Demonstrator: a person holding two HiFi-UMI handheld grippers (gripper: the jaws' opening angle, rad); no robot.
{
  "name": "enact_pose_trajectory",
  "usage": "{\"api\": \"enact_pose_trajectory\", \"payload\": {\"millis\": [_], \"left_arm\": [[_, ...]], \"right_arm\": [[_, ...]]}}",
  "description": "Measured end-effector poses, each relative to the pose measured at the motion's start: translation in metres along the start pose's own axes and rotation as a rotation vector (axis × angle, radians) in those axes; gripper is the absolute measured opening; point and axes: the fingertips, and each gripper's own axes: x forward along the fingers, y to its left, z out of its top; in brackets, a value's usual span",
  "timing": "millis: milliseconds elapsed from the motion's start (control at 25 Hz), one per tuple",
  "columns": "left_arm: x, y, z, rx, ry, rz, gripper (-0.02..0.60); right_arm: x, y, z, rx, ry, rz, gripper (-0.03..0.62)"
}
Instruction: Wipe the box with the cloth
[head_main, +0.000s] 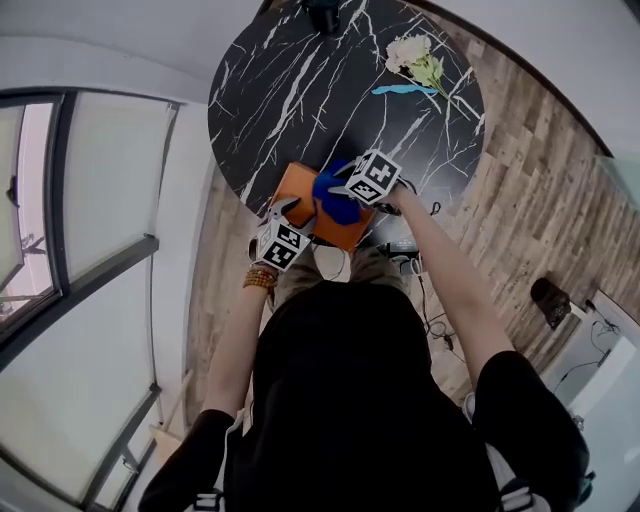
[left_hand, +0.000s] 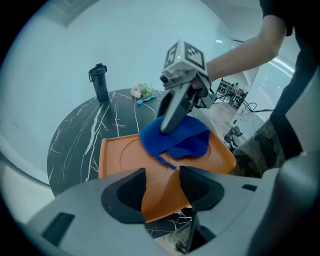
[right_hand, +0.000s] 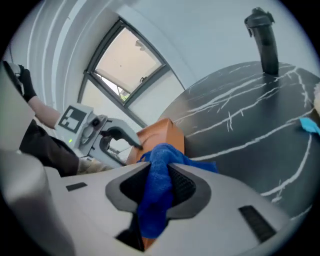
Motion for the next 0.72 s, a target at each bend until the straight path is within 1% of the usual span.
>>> {"api": "enact_pose_trajectory", "payload": {"millis": [120,240,360,480,560,600,640,680,720], "left_arm": [[0.0,-0.001,-0.001,0.003,0.02,-0.007,0.218],[0.002,-0.001,0.0,0.006,0.02,-0.013,0.218],[0.0,-0.001,-0.002,0.013,0.011,-0.027,0.215],[-0.002,-0.001,-0.004,0.033,-0.005,-0.048,0.203],[-0.002,-0.002,-0.004,0.07,-0.011,-0.066,0.195],[-0.003,-0.002,-0.003,0.106,-0.009,-0.072,0.195],[-0.007,-0.003,-0.002,0.15,-0.011,-0.072,0.206],[-0.014,-0.002,-0.001,0.187,-0.023,-0.07,0.216],[-0.023,0.0,0.0,0.209,-0.043,-0.073,0.216]], "right_arm": [[0.023,-0.008,0.043,0.01,-0.053,-0.111,0.086],[0.033,-0.01,0.058,0.0,-0.083,-0.188,0.093],[0.024,-0.008,0.046,-0.001,-0.112,-0.214,0.091],[0.008,-0.001,0.014,0.016,-0.072,-0.22,0.091],[-0.005,0.003,-0.003,0.0,-0.022,-0.247,0.091],[-0.012,0.005,-0.003,-0.019,-0.017,-0.269,0.091],[-0.019,0.006,0.007,-0.034,-0.037,-0.293,0.091],[-0.024,0.008,0.025,-0.039,-0.075,-0.314,0.091],[-0.027,0.01,0.048,-0.041,-0.114,-0.331,0.091]]}}
